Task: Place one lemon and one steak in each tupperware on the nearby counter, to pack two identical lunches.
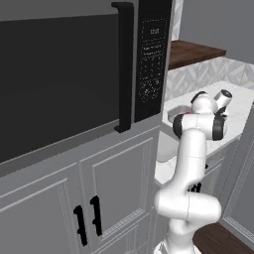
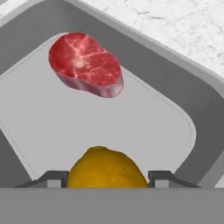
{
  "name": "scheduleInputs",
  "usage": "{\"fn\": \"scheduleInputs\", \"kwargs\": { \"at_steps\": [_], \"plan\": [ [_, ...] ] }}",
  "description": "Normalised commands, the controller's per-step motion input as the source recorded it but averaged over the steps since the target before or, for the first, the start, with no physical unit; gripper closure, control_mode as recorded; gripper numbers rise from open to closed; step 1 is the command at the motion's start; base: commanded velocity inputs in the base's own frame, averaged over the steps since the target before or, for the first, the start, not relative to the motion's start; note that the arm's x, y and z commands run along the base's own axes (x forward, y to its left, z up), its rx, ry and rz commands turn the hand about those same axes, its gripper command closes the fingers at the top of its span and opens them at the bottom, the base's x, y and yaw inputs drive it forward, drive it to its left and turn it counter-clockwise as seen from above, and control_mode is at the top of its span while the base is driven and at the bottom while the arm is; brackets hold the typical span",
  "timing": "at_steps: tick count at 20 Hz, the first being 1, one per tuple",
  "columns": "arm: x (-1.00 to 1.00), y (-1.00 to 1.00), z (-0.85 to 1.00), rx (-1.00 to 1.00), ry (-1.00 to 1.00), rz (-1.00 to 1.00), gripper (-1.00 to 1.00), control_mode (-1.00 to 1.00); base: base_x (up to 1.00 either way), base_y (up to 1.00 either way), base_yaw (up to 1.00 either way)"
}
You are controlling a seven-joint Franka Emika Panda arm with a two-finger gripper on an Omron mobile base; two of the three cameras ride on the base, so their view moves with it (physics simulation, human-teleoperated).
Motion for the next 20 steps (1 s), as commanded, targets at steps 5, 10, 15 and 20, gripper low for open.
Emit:
{"fn": "scheduleInputs", "kwargs": {
  "at_steps": [5, 10, 15, 20],
  "plan": [
    [0.32, 0.01, -0.51, 0.00, 0.00, 0.00, 1.00, -1.00, 0.00, 0.00, 0.00],
    [0.32, 0.06, -0.43, 0.00, 0.00, 0.00, -1.00, -1.00, 0.00, 0.00, 0.00],
    [-0.19, 0.19, -0.16, 0.00, -0.01, -0.01, -1.00, -1.00, 0.00, 0.00, 0.00],
    [-0.63, 0.22, 0.00, 0.00, -0.13, 0.00, -1.00, -1.00, 0.00, 0.00, 0.00]
  ]
}}
